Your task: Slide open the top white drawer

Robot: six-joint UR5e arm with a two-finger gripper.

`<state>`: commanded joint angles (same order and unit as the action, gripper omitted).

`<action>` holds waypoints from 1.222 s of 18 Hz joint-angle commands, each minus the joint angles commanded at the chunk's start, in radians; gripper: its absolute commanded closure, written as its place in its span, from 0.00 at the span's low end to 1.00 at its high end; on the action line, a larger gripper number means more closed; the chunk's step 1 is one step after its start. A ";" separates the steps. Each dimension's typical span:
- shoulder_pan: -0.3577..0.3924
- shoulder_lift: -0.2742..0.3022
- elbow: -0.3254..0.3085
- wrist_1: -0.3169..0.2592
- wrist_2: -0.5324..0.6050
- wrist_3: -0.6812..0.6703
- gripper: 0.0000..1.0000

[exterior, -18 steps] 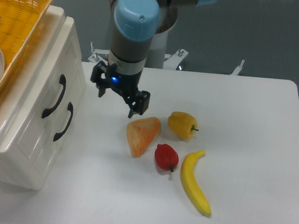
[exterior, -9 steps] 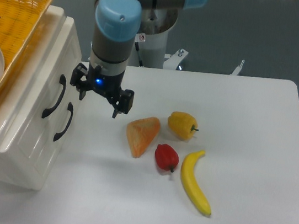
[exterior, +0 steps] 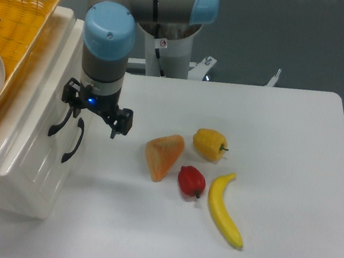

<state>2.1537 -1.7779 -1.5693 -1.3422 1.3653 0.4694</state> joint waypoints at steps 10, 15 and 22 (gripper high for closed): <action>0.069 -0.003 0.006 -0.101 -0.116 -0.015 0.00; 0.075 -0.014 0.006 -0.127 -0.169 -0.017 0.00; 0.071 -0.023 0.006 -0.130 -0.187 -0.017 0.00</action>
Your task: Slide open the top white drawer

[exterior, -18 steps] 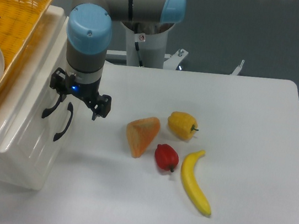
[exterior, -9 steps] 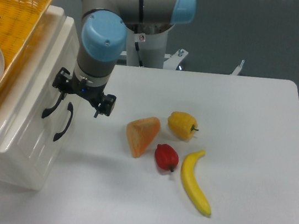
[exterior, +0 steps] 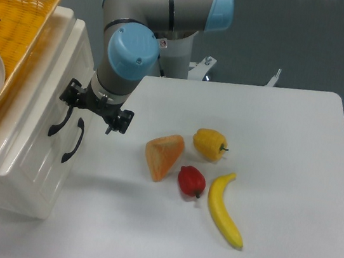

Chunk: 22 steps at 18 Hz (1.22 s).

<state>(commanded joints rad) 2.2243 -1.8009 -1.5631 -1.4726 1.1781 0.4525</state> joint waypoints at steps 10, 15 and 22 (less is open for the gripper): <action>-0.005 -0.005 -0.003 -0.002 0.003 0.000 0.00; -0.008 -0.006 -0.006 0.000 0.003 0.000 0.00; -0.018 -0.011 -0.006 0.000 0.003 0.000 0.00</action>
